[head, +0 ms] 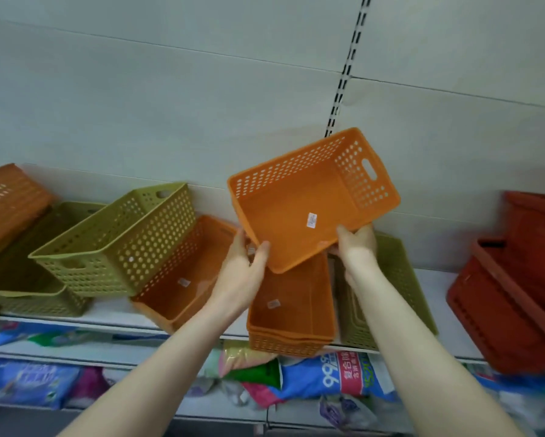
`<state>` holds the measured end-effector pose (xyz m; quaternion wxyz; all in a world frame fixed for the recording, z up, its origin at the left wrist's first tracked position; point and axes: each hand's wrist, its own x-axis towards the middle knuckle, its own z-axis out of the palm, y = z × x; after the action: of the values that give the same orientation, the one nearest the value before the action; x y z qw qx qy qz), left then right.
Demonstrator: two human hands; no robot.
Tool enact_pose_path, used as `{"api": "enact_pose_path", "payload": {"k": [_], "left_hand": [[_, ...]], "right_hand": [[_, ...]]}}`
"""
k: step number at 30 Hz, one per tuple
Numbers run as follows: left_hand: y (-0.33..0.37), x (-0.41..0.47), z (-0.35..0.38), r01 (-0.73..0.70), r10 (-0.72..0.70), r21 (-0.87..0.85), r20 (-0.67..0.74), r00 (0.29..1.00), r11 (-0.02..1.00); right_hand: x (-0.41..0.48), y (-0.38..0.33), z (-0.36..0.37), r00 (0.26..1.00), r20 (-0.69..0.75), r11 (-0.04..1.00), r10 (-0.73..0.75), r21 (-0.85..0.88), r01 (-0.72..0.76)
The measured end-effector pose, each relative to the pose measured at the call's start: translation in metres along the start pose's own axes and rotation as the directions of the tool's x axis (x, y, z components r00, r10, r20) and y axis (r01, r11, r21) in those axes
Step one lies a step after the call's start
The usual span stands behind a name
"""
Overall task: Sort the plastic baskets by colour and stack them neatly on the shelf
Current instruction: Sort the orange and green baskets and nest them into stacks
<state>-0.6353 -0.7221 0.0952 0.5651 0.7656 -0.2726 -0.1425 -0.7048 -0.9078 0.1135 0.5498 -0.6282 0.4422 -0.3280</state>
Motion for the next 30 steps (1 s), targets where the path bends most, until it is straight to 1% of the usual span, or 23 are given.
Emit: {"api": "enact_pose_path", "payload": {"k": [1,2,3,5,6,8,10,11,13,15,20,21,23,24,26,28,30], "left_hand": [[-0.005,-0.004,0.000,0.011,-0.011,0.016,0.023,1.000,1.000],[-0.011,-0.007,-0.002,0.030,-0.030,0.040,0.013,0.999,0.999],[-0.021,-0.008,-0.005,0.067,-0.065,0.066,-0.028,0.997,0.996],[-0.042,-0.008,-0.008,0.222,-0.215,0.079,-0.087,0.973,0.972],[-0.053,-0.008,-0.009,0.309,-0.306,0.042,-0.075,0.949,0.950],[-0.065,-0.009,-0.005,0.461,-0.461,-0.064,0.016,0.887,0.885],[-0.069,-0.015,0.002,0.550,-0.533,-0.125,0.147,0.833,0.826],[-0.068,-0.017,0.005,0.575,-0.542,-0.135,0.217,0.812,0.807],[-0.065,-0.019,0.012,0.580,-0.523,-0.160,0.292,0.801,0.799],[-0.062,-0.018,0.016,0.556,-0.500,-0.156,0.290,0.816,0.817],[-0.066,-0.014,0.023,0.583,-0.503,-0.187,0.344,0.793,0.791],[-0.067,-0.014,0.026,0.575,-0.502,-0.159,0.342,0.795,0.803],[-0.072,-0.013,0.032,0.502,-0.470,-0.027,0.314,0.825,0.864],[-0.074,-0.013,0.036,0.449,-0.442,0.044,0.292,0.848,0.892],[-0.077,-0.013,0.039,0.362,-0.385,0.138,0.229,0.894,0.922],[-0.076,-0.012,0.038,0.307,-0.337,0.188,0.152,0.929,0.933],[-0.076,-0.012,0.035,0.276,-0.302,0.209,0.103,0.948,0.938]], "right_hand": [[0.011,0.001,-0.010,0.998,-0.054,0.997,-0.022,-0.079,0.018],[0.018,0.000,-0.021,0.996,-0.073,0.988,-0.043,-0.154,0.031],[0.027,0.000,-0.032,0.995,-0.070,0.974,-0.068,-0.223,0.051],[0.033,0.003,-0.049,0.993,0.027,0.935,-0.113,-0.335,0.115],[0.032,0.007,-0.052,0.985,0.117,0.911,-0.129,-0.377,0.164],[0.030,0.020,-0.050,0.954,0.263,0.862,-0.141,-0.441,0.249],[0.032,0.042,-0.042,0.939,0.326,0.806,-0.110,-0.523,0.276],[0.035,0.050,-0.038,0.940,0.330,0.774,-0.082,-0.574,0.269],[0.043,0.065,-0.032,0.948,0.318,0.733,-0.023,-0.639,0.232],[0.050,0.074,-0.026,0.953,0.301,0.685,0.018,-0.698,0.208],[0.063,0.091,-0.008,0.960,0.279,0.519,0.008,-0.822,0.234],[0.066,0.098,-0.005,0.955,0.296,0.480,-0.007,-0.837,0.263],[0.066,0.111,0.000,0.943,0.334,0.409,-0.013,-0.858,0.310],[0.062,0.115,0.000,0.945,0.326,0.423,0.005,-0.857,0.294],[0.054,0.119,0.001,0.954,0.298,0.487,0.037,-0.839,0.243],[0.051,0.122,0.006,0.957,0.289,0.521,0.030,-0.821,0.232],[0.052,0.123,0.011,0.956,0.292,0.520,0.019,-0.820,0.241]]}}
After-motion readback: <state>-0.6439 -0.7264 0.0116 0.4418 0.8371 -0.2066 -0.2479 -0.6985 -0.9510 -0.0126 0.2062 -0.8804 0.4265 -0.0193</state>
